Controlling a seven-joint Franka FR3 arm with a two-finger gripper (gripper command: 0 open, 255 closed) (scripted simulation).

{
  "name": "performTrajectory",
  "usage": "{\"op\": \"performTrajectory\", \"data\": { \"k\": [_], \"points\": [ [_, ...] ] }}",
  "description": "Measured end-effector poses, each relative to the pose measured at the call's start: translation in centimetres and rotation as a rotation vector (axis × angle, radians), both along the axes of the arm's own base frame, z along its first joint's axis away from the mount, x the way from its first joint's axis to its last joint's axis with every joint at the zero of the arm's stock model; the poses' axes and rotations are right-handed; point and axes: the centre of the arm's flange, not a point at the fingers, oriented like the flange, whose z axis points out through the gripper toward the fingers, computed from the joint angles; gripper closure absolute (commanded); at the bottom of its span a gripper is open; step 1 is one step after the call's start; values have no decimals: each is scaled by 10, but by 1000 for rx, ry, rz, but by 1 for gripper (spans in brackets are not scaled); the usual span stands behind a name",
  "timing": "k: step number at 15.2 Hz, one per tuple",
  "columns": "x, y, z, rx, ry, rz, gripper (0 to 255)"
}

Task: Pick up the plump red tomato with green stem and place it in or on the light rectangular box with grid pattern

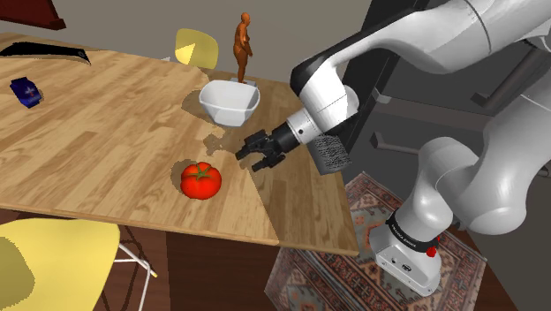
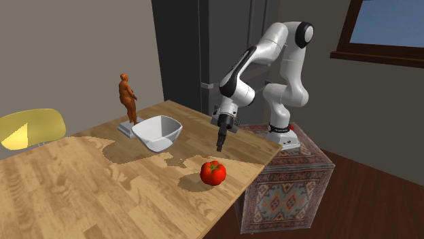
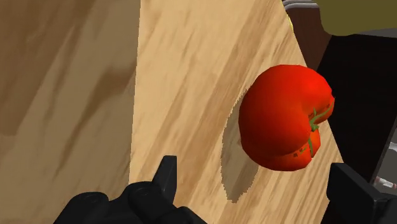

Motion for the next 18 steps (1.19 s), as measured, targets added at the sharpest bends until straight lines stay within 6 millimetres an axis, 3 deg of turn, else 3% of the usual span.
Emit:
{"op": "performTrajectory", "data": {
  "k": [4,10,17,18],
  "points": [
    [11,38,-18,93,-18,-24,0],
    [22,66,-35,107,-21,-30,0],
    [25,72,-39,108,-21,-30,0],
    [25,73,-39,108,-21,-30,255]
  ]
}}
